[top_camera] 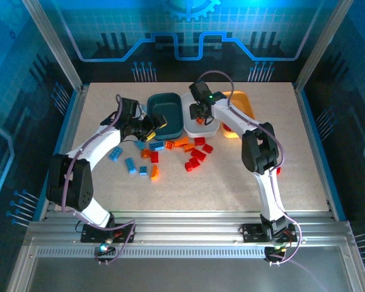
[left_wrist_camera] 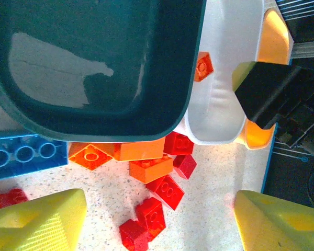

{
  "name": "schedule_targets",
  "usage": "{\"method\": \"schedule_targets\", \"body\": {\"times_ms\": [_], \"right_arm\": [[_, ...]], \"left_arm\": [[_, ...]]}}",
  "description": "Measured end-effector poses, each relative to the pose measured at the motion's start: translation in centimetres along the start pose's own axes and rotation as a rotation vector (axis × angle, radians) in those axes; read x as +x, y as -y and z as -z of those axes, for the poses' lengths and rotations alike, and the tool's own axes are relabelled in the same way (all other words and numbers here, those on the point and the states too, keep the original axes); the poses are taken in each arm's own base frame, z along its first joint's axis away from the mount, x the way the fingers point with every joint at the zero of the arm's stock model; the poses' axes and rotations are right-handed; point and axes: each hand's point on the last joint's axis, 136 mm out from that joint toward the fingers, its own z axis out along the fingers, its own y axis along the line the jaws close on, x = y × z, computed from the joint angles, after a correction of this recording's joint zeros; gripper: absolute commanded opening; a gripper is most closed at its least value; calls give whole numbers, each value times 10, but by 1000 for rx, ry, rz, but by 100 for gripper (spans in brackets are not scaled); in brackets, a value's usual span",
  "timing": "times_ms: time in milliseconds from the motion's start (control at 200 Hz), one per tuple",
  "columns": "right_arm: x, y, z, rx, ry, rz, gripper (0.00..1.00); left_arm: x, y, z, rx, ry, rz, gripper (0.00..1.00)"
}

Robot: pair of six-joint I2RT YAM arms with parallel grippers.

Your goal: Sort the legos into containers by color

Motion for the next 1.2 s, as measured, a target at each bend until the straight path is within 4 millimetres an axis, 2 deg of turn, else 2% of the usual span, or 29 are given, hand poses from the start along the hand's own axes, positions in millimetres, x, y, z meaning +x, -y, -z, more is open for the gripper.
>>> {"method": "schedule_targets", "body": {"times_ms": [75,145,210,275,340,395,490,565,695,825,930,1070,1201], "right_arm": [[-1,-4,11,-10,15,3,63],[5,-13,32,-25,31,5,63],[15,-32,59,-47,58,16,64],[32,-64,87,-94,82,39,67],[59,-109,109,-166,94,67,71],[91,-148,121,-225,75,88,74],[144,-192,122,-270,4,126,79],[174,-212,111,-274,-53,133,79],[206,-222,81,-231,-131,112,76],[223,-219,59,-184,-177,74,63],[227,-217,51,-170,-189,53,50],[225,-217,50,-169,-177,39,26],[221,-211,50,-153,-145,45,19]], "left_arm": [[-6,1,8,-30,26,-33,76],[-15,2,19,-57,68,-57,76],[-26,-3,33,-80,118,-56,76],[-41,-15,49,-109,174,-36,76],[-58,-30,63,-147,227,-2,76],[-70,-43,73,-180,266,27,76],[-83,-64,84,-230,306,72,76],[-87,-75,87,-257,315,96,76],[-89,-88,85,-294,313,111,77],[-88,-94,85,-323,312,105,77],[-88,-97,83,-334,307,109,77],[-88,-98,82,-336,303,112,77],[-88,-98,82,-336,303,112,77]]}}
